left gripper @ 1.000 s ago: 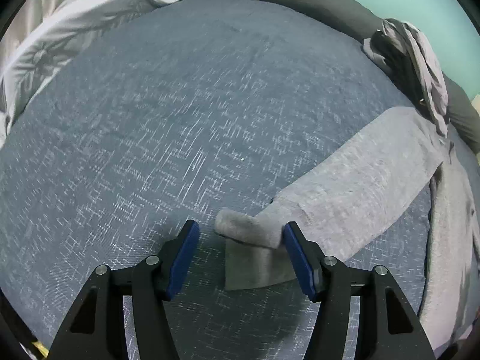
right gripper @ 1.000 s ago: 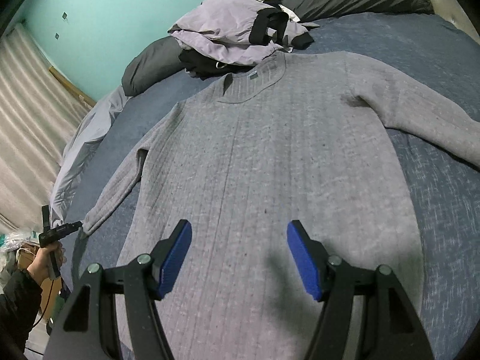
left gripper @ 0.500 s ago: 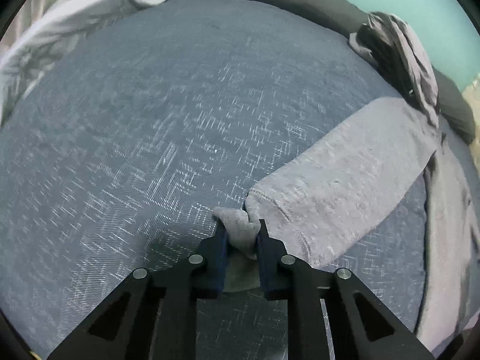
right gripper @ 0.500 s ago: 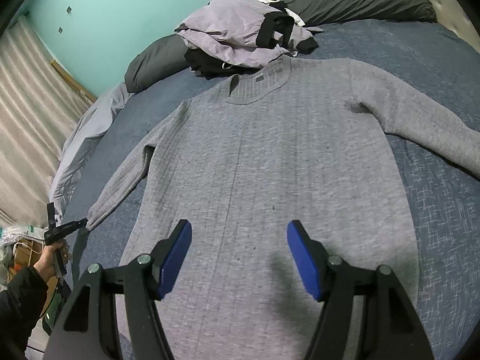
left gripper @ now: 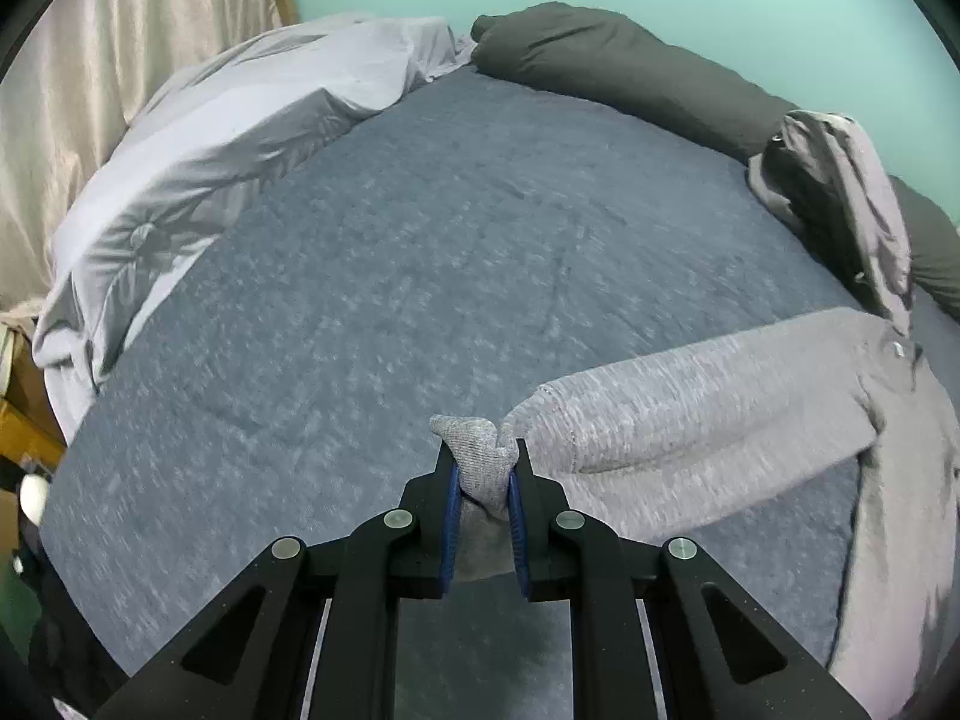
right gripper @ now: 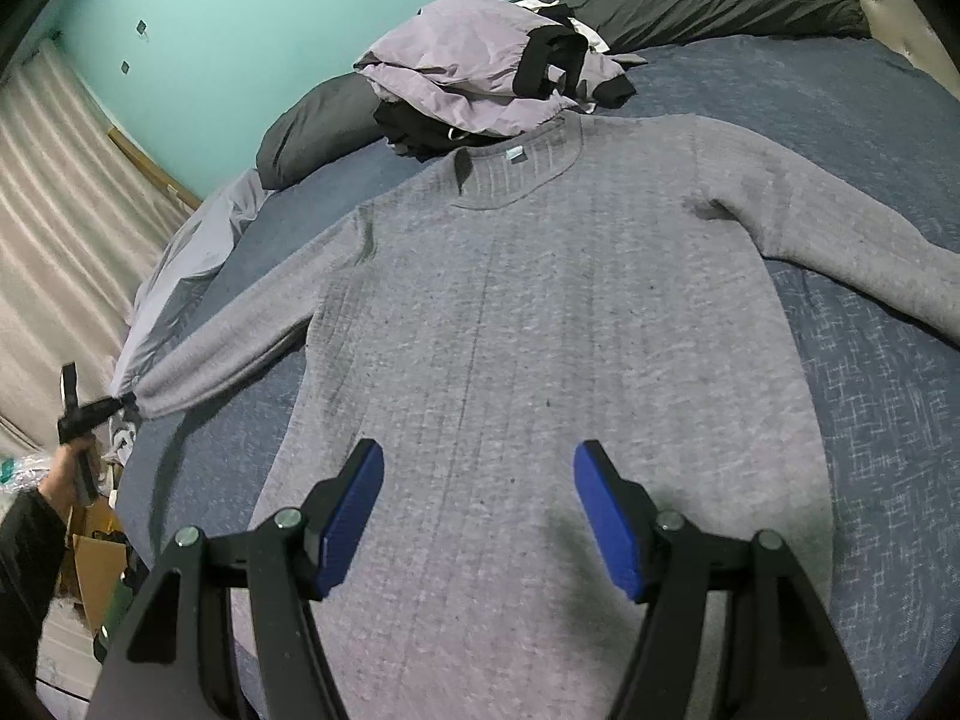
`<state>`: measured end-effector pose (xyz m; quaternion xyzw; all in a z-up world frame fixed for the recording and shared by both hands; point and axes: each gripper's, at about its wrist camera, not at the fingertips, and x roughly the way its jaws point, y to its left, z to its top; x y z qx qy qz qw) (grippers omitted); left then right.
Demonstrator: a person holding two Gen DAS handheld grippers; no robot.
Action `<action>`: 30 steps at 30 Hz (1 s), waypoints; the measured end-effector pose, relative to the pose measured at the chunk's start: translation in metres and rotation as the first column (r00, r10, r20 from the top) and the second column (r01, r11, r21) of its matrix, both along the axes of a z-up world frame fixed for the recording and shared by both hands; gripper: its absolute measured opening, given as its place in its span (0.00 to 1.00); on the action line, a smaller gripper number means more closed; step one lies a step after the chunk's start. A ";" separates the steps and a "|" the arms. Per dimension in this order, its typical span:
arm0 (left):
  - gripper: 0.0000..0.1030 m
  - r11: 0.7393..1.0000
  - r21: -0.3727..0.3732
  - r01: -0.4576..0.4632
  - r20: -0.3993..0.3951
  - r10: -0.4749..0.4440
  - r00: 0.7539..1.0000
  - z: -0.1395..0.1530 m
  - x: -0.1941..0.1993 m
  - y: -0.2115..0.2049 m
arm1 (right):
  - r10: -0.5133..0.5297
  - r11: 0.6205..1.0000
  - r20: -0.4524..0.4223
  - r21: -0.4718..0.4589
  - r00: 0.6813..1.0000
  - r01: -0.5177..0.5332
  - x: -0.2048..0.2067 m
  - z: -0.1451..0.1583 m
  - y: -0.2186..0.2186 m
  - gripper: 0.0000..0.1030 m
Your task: Fold clothes
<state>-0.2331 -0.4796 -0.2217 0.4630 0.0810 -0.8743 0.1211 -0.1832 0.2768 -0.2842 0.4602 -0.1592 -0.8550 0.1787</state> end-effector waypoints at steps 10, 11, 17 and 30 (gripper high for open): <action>0.34 0.986 0.111 -0.122 0.073 0.114 0.991 -0.040 -0.022 -0.032 | -0.040 0.998 0.039 0.039 0.998 0.039 -0.001 -0.006 0.014 0.65; 0.34 0.986 0.113 -0.126 0.073 0.118 0.990 -0.042 -0.018 -0.032 | -0.043 0.998 0.045 0.038 0.998 0.041 -0.001 -0.008 0.015 0.65; 0.36 0.993 0.106 -0.049 0.085 0.040 0.996 -0.038 0.019 -0.013 | -0.041 0.998 0.088 0.053 0.995 0.036 0.003 -0.014 0.030 0.65; 0.36 0.894 0.295 0.337 0.096 -0.378 0.921 -0.046 0.091 0.166 | -0.120 0.986 0.269 0.146 0.956 0.083 0.059 -0.029 0.117 0.65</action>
